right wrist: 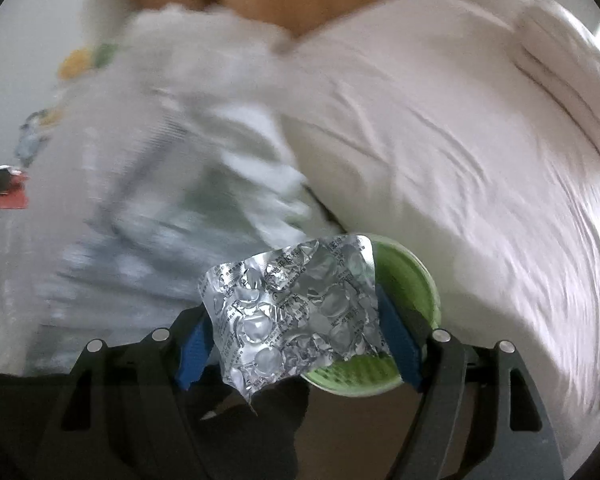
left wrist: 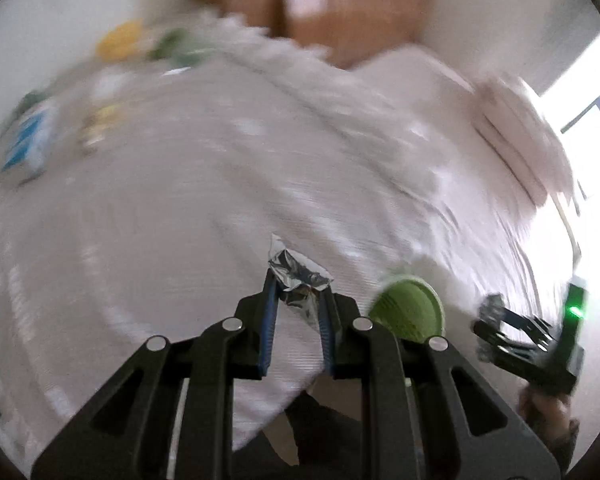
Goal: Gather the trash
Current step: 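Carry both items over the green wastebasket and open both tools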
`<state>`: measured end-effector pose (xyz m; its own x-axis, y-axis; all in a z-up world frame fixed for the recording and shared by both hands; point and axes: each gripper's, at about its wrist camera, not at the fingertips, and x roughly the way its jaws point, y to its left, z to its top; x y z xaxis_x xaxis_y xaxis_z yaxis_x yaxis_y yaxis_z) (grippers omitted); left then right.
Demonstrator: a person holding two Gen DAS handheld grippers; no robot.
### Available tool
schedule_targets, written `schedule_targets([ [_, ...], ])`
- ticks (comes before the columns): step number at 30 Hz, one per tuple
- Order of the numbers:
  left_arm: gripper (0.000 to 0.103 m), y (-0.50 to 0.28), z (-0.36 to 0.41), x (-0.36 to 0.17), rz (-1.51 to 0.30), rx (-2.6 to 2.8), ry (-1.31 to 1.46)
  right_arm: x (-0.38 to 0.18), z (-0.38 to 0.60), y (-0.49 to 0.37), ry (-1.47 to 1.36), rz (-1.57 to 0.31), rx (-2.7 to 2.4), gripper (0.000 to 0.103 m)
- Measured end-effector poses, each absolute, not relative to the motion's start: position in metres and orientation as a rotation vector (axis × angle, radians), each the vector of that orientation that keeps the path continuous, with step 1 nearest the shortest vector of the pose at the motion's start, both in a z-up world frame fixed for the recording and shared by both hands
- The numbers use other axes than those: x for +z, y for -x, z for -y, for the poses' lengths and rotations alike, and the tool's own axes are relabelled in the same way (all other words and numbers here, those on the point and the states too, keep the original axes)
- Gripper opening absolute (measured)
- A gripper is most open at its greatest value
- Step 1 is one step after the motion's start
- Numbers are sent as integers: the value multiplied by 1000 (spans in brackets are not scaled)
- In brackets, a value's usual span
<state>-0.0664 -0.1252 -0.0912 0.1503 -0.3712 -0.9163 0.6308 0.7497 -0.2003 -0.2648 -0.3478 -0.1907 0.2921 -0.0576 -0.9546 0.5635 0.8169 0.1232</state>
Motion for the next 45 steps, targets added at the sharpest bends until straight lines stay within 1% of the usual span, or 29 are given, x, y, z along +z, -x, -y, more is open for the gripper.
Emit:
schedule_targets([
  [2,19,83,150,-93,-1219,-787,-314,-210,357,275,-516,-1257,-467,88],
  [5,19,100,173,-99,-1225,-831,-379,-226,370,289,-498,-1293,-541,97],
  [10,19,124,197,-106,-1252,-874,-449,-229,393,317,-566,-1269,-580,100],
  [17,19,158,224,-118,-1265,-925,-562,-230,426,345,-607,-1246,-642,100],
  [22,20,203,257,-120,-1225,-1075,-689,-227,444,361,-654,-1217,-668,100],
  [24,28,220,268,-120,-1203,-1130,-727,-225,449,366,-661,-1211,-675,100],
  [25,39,228,274,-118,-1188,-1155,-746,-225,450,367,-660,-1209,-677,100],
  [26,57,237,279,-115,-1162,-1181,-767,-224,452,369,-656,-1208,-677,100],
  [27,66,243,281,-113,-1138,-1191,-779,-224,452,370,-654,-1207,-678,100],
  [28,83,246,282,-110,-1121,-1194,-786,-224,453,371,-651,-1205,-679,100],
  [29,92,250,284,-107,-1095,-1196,-793,-224,452,372,-651,-1205,-680,100],
  [33,95,253,285,-104,-1073,-1194,-786,-227,452,376,-662,-1211,-683,100],
  [40,95,226,275,-103,-1122,-1071,-711,-232,446,374,-651,-1226,-668,100],
  [45,95,198,249,-94,-1148,-974,-603,-225,438,364,-639,-1211,-645,100],
])
